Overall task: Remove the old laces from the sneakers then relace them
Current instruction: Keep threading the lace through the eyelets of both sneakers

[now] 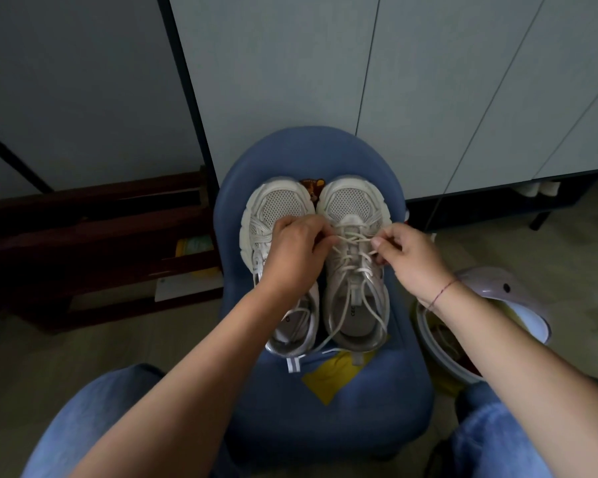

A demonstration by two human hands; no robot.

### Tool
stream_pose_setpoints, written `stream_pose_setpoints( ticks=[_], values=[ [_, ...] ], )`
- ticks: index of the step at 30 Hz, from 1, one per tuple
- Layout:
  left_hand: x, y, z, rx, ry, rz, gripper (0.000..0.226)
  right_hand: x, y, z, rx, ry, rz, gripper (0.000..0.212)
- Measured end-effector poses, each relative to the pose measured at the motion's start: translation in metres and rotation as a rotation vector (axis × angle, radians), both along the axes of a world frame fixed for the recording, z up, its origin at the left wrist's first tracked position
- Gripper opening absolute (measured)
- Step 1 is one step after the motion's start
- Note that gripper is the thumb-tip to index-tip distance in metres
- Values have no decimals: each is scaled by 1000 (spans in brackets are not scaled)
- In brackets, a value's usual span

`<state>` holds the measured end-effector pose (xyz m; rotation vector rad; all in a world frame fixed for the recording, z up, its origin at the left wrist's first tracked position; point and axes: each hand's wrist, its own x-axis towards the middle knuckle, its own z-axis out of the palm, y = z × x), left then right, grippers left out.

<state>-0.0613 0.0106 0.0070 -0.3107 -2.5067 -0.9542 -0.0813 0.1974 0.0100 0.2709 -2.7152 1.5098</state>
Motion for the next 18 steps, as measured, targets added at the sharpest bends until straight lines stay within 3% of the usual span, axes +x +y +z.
stream_pose_setpoints(
  ticks=[5,11,16,18],
  values=[
    [3,1,2,14,25,-9,11,1,-3,0,-12,54,-18,19],
    [7,2,4,-199,61,-77,15,7,-7,5,101,177,48,12],
    [12,7,8,-55,5,-8,31,8,-7,10,234,230,39,10],
    [11,6,7,-109,16,-12,30,9,-8,11,297,237,40,9]
  ],
)
